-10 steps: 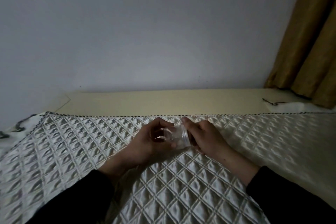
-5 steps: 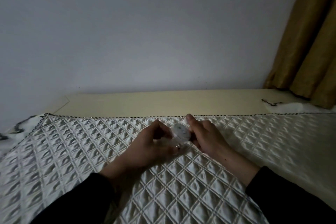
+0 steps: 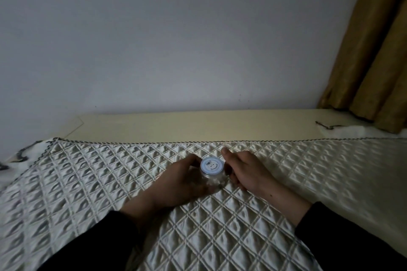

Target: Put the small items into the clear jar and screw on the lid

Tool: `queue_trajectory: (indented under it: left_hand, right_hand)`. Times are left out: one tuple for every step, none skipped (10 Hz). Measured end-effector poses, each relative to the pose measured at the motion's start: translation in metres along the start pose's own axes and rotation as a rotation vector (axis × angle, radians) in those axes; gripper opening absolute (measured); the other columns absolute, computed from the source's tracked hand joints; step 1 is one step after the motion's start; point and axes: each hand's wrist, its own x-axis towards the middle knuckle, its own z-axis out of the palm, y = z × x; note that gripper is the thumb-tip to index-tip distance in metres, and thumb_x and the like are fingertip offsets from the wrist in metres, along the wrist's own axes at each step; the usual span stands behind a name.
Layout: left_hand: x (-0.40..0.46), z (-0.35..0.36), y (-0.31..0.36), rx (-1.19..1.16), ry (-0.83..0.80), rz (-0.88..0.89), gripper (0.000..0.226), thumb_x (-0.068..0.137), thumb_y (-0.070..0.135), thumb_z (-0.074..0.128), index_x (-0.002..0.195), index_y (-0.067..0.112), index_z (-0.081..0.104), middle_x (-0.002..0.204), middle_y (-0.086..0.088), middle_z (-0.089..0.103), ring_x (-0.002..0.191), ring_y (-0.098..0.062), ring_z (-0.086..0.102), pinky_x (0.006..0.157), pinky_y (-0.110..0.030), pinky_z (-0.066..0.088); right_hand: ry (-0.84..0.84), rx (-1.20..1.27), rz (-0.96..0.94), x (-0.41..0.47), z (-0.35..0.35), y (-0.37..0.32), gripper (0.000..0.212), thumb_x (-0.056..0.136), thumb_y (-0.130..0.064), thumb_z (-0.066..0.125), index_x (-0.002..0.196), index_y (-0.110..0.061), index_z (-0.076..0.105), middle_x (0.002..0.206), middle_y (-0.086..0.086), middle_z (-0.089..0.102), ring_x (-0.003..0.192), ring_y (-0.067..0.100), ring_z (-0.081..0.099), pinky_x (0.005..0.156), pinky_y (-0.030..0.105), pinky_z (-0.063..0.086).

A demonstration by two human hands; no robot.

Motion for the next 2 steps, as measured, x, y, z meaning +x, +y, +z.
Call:
queue_trajectory:
  left_hand:
    - [-0.002, -0.003, -0.006, -0.035, 0.000, 0.049, 0.070, 0.082, 0.037, 0.099, 0.139, 0.031, 0.059, 0.122, 0.019, 0.075, 0.091, 0.012, 0.075, 0.077, -0.003, 0.053]
    - [-0.003, -0.011, -0.002, -0.238, 0.075, 0.038, 0.060, 0.089, 0.033, 0.093, 0.138, 0.042, 0.059, 0.134, 0.020, 0.072, 0.104, 0.009, 0.075, 0.089, -0.015, 0.060]
  right_hand:
    - [-0.001, 0.027, 0.020, 0.004, -0.003, 0.003, 0.070, 0.091, -0.067, 0.040, 0.065, -0.007, 0.065, 0.044, 0.001, 0.055, 0.036, 0.011, 0.049, 0.051, 0.028, 0.039]
    - [0.052, 0.157, 0.053, 0.006, -0.013, 0.000, 0.062, 0.097, -0.057, 0.045, 0.067, -0.007, 0.066, 0.049, 0.007, 0.057, 0.041, 0.021, 0.050, 0.050, 0.030, 0.041]
